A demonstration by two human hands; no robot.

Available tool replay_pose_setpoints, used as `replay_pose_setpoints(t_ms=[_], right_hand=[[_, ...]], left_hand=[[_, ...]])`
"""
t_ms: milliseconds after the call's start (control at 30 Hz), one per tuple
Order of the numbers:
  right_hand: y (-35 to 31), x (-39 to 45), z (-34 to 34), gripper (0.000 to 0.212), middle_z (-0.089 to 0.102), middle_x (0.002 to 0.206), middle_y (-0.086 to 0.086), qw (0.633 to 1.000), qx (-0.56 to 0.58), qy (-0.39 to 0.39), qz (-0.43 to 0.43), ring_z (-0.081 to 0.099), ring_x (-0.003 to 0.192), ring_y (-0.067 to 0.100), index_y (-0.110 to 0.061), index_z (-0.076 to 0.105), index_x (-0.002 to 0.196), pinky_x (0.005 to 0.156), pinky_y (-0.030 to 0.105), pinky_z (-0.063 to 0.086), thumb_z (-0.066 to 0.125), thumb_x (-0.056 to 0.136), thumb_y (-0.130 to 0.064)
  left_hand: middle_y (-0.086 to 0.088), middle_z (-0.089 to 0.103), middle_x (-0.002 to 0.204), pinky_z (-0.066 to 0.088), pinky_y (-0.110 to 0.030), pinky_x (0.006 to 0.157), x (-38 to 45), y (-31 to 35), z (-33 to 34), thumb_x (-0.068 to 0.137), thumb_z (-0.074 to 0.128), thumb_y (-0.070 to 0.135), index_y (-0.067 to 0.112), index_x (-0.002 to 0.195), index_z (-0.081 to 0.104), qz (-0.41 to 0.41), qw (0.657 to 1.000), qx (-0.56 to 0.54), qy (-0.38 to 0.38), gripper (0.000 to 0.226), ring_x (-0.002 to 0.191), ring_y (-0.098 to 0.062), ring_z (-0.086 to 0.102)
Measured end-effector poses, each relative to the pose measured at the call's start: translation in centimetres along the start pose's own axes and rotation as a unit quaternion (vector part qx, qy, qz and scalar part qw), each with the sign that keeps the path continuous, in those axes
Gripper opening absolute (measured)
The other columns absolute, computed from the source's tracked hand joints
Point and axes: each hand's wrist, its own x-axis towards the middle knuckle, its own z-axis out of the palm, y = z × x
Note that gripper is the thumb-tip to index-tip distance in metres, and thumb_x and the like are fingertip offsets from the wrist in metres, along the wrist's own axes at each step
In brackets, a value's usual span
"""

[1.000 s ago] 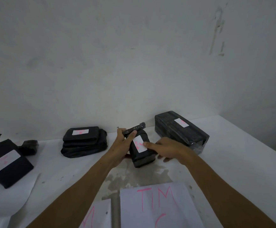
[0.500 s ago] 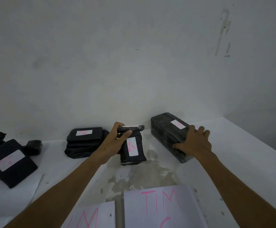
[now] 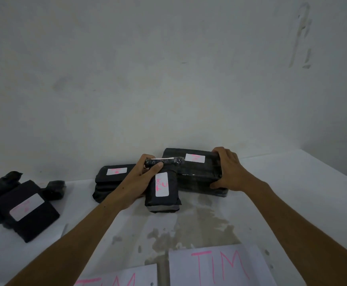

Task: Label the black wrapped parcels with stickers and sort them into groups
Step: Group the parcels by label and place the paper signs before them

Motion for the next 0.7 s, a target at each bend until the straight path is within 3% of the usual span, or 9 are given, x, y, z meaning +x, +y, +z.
replay_pose_setpoints(t_ms=[133,233,433,567,700], right_hand=[[0.6,0.6,0.0,0.102,0.034,0.139,0.003,0.998,-0.025,0.02,-0.045,0.022,0.121,0.012,-0.017,0.032,0.139,0.102,0.04,0.041,0.094,0.058,-0.03],[1.3,1.0,0.0,0.105,0.034,0.142,0.002,0.998,-0.025,0.012,-0.054,0.026,0.129,0.019,-0.018,0.032,0.143,0.103,0.041,0.039,0.094,0.058,-0.029],[1.7,2.5,0.8,0.094,0.035,0.156,0.007,0.997,-0.019,-0.037,-0.064,0.036,0.142,0.025,-0.014,0.035,0.153,0.115,0.042,0.039,0.086,0.074,-0.013],[1.4,2.7,2.4,0.081,0.031,0.162,0.004,0.998,-0.06,0.033,-0.014,0.033,0.147,0.025,-0.023,0.039,0.154,0.109,0.047,0.046,0.077,0.084,-0.009],[1.1,1.5,4.3,0.064,0.044,0.15,0.007,0.985,-0.09,0.151,0.002,0.041,0.137,0.028,-0.018,0.05,0.143,0.092,0.05,0.056,0.072,0.085,-0.007]], left_hand=[[-0.004,0.074,0.096,0.057,-0.027,0.066,0.2,0.1,0.1,0.1,0.057,0.041,0.021,0.114,0.054,-0.013,1.0,-0.025,-0.011,0.024,0.084,-0.014,0.073],[-0.005,0.073,0.1,0.056,-0.028,0.066,0.4,0.3,0.2,0.098,0.06,0.042,0.019,0.115,0.054,-0.035,0.998,-0.048,-0.027,0.029,0.088,-0.015,0.072],[-0.011,0.073,0.112,0.056,-0.042,0.086,1.1,1.3,0.9,0.095,0.063,0.047,0.026,0.109,0.059,-0.042,0.997,-0.032,-0.051,0.026,0.106,-0.029,0.07],[-0.007,0.075,0.105,0.057,-0.037,0.077,1.1,1.3,1.3,0.097,0.061,0.047,0.027,0.111,0.058,-0.043,0.998,0.007,-0.044,0.025,0.1,-0.023,0.071],[-0.008,0.074,0.106,0.057,-0.038,0.078,0.9,0.5,1.8,0.097,0.061,0.045,0.027,0.111,0.058,-0.038,0.998,0.013,-0.047,0.023,0.101,-0.025,0.071]])
